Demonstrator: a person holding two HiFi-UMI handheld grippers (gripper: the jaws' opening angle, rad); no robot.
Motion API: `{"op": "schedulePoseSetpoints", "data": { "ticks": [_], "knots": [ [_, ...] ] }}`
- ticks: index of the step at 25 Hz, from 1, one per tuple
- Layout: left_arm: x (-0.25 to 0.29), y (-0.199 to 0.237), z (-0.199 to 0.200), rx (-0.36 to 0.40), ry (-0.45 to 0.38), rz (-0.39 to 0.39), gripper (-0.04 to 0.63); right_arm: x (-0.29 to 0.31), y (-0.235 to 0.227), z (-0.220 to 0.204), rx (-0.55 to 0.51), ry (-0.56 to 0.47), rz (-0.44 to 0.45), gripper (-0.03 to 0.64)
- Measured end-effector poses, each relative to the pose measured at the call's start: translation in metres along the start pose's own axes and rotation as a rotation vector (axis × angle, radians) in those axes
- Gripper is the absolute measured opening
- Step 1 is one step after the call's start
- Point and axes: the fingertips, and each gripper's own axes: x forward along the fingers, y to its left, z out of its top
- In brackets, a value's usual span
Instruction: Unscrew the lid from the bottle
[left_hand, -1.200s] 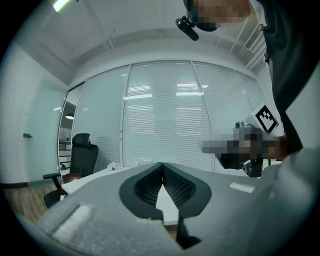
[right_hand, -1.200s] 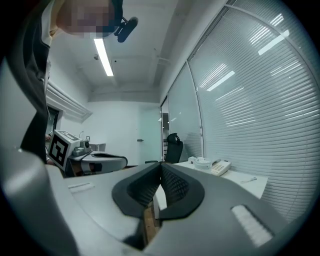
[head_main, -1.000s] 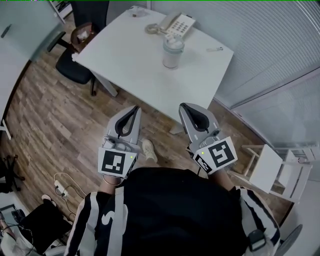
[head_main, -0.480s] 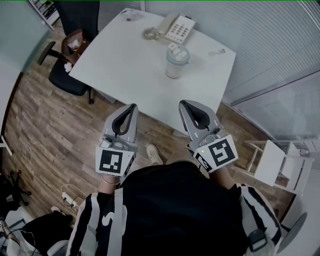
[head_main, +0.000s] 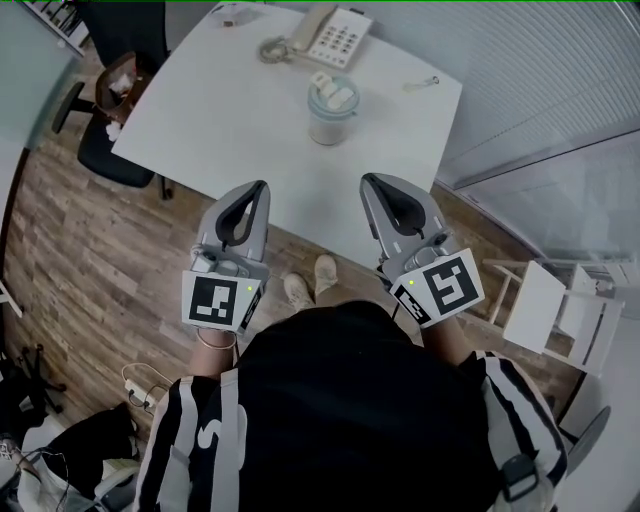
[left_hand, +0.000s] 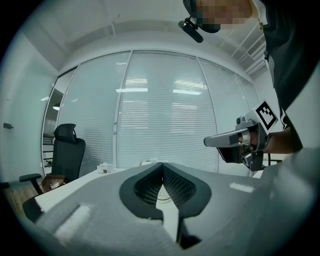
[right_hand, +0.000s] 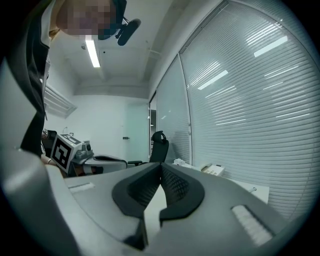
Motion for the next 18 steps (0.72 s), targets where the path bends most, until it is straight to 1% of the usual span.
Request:
{"op": "schedulePoseSetpoints", "data": {
  "ticks": [3, 6, 7, 9, 10, 11, 13, 15, 18],
  "knots": [
    [0.018, 0.001, -0.004, -0.010, 0.007, -0.008, 0.000, 0.005, -0.015, 0.002, -0.028, -0.001, 0.004, 0.000],
    [0.038, 0.004, -0.007, -0.014, 0.020, -0.024, 0.122, 0.012, -0.029, 0.002, -0.081, 0.006, 0.032, 0.000],
    [0.045, 0.004, -0.009, -0.004, 0.020, -0.042, 0.149, 0.016, -0.034, 0.000, -0.081, 0.011, 0.050, 0.025],
    [0.058, 0.002, -0.014, 0.025, 0.014, -0.087, 0.205, 0.023, -0.043, -0.005, -0.052, 0.024, 0.089, 0.140],
    [0.065, 0.001, -0.018, 0.034, 0.015, -0.108, 0.237, 0.027, -0.049, -0.007, -0.037, 0.026, 0.102, 0.176],
    [0.071, 0.001, -0.023, 0.038, 0.018, -0.127, 0.263, 0.031, -0.054, -0.010, -0.030, 0.027, 0.111, 0.206],
    [0.085, 0.005, -0.034, 0.038, 0.014, -0.151, 0.286, 0.041, -0.063, -0.016, -0.038, 0.030, 0.121, 0.268],
    [0.098, 0.008, -0.044, 0.036, 0.002, -0.164, 0.313, 0.051, -0.069, -0.023, -0.051, 0.036, 0.136, 0.317],
    [0.119, 0.009, -0.055, 0.028, 0.008, -0.189, 0.368, 0.068, -0.076, -0.031, -0.053, 0.048, 0.171, 0.376]
  ]
}}
